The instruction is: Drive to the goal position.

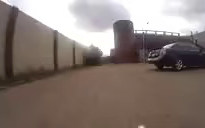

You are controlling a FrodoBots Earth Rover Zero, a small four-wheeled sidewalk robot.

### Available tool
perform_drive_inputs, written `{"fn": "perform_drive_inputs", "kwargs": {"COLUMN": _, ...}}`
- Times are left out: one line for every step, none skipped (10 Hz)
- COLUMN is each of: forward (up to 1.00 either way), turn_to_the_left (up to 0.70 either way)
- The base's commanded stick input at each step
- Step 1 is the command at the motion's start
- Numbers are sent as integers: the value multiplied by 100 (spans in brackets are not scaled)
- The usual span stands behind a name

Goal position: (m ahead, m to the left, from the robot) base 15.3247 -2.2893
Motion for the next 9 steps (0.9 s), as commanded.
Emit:
{"fn": "perform_drive_inputs", "kwargs": {"forward": 70, "turn_to_the_left": 0}}
{"fn": "perform_drive_inputs", "kwargs": {"forward": 70, "turn_to_the_left": 0}}
{"fn": "perform_drive_inputs", "kwargs": {"forward": 70, "turn_to_the_left": 0}}
{"fn": "perform_drive_inputs", "kwargs": {"forward": 70, "turn_to_the_left": 0}}
{"fn": "perform_drive_inputs", "kwargs": {"forward": 70, "turn_to_the_left": 0}}
{"fn": "perform_drive_inputs", "kwargs": {"forward": 70, "turn_to_the_left": 0}}
{"fn": "perform_drive_inputs", "kwargs": {"forward": 70, "turn_to_the_left": 0}}
{"fn": "perform_drive_inputs", "kwargs": {"forward": 70, "turn_to_the_left": 0}}
{"fn": "perform_drive_inputs", "kwargs": {"forward": 70, "turn_to_the_left": 0}}
